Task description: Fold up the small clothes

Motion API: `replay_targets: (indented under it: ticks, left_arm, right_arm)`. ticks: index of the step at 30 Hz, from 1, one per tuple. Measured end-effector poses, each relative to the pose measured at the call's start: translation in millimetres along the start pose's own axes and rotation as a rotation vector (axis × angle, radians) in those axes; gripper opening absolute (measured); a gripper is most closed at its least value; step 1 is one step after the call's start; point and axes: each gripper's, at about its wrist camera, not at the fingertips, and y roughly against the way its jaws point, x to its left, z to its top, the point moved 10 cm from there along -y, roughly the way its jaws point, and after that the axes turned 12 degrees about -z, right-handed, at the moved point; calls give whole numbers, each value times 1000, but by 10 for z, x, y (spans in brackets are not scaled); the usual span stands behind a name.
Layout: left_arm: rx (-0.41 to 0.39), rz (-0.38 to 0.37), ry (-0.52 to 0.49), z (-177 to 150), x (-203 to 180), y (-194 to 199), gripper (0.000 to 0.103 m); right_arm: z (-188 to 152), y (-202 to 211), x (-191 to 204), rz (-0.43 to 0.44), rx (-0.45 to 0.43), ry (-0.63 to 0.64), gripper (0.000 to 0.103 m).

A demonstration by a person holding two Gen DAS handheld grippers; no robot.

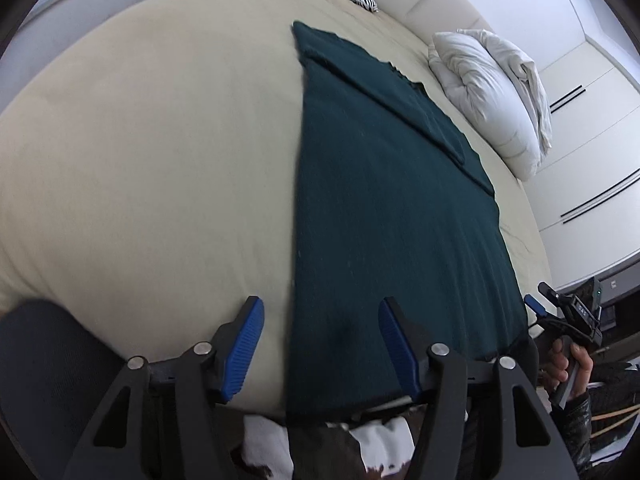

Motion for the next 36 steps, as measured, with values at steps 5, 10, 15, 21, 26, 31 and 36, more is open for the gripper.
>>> replay_targets:
  ticks: [5,10,15,21,26,31,36]
  left_arm:
    - [52,-48,53,-162,6,-22,46]
    - [87,-83,85,-237,15,-44,46]
    - [76,-101,123,-250,102,4,23]
    - [76,-101,112,-230,94,0,8]
    - [66,-102,99,-194,78,17,7]
    - [64,-106,96,-210,87,18,7]
    - [61,-110,91,-210,80,29,7]
  right_arm:
    - [-232,109,-150,8,46,-28,61]
    - [-387,254,-291,30,72,-62,61]
    - [-415,287,-435,21,106,-104,61]
    - [-453,260,-471,-8,163,-105,61]
    - [-459,186,-533,-41,221,-115,60]
    - [-520,140,-523,-51,282,-91,60]
    - [-588,97,-487,-42,309,-75,57]
